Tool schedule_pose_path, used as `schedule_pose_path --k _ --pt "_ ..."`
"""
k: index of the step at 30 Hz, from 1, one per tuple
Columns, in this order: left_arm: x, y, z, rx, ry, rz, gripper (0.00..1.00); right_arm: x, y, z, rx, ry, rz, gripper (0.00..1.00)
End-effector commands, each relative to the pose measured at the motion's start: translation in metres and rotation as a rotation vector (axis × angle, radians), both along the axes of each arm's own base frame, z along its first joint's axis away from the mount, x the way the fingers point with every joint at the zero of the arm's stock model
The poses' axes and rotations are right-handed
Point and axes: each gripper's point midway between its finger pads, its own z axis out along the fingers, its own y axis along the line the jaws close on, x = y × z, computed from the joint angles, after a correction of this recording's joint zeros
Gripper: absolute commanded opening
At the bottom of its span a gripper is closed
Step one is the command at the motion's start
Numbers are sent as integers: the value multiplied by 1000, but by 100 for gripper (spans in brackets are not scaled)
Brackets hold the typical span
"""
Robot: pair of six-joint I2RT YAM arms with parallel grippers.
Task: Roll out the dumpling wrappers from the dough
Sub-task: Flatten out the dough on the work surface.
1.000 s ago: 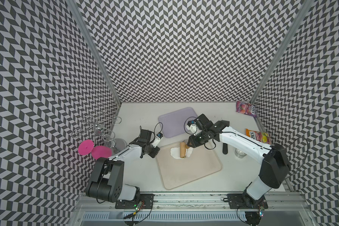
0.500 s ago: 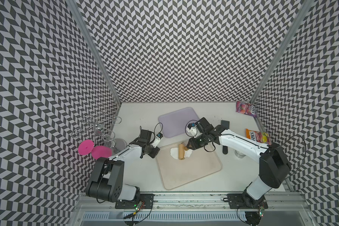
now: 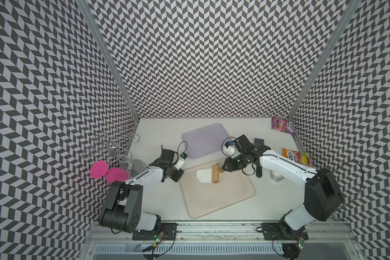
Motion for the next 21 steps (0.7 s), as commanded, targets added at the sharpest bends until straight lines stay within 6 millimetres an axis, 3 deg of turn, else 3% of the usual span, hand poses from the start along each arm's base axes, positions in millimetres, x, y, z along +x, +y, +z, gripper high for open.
schedule_pose_path --k 1,3,6,10,13,16,21 --pt "0 -3 6 -13 -23 -30 0 -15 -97 -65 -482 89 -120 0" --pt "0 -3 6 -15 -22 -30 0 -9 -96 -53 -478 59 -131 0" --pt "-1 -4 6 -16 -21 -32 0 8 -86 -18 -430 -22 -146 0" --pt "-1 -4 6 -19 -20 -36 0 18 -40 39 -196 -104 -41 0" --pt "-1 -5 6 -20 -20 -35 0 14 -5 67 -45 -118 60 0" --pt "-1 -4 5 -20 -18 -34 0 11 17 72 -19 -113 112 0" --pt "-1 -4 5 -19 -16 -33 0 12 44 60 -48 -104 172 0"
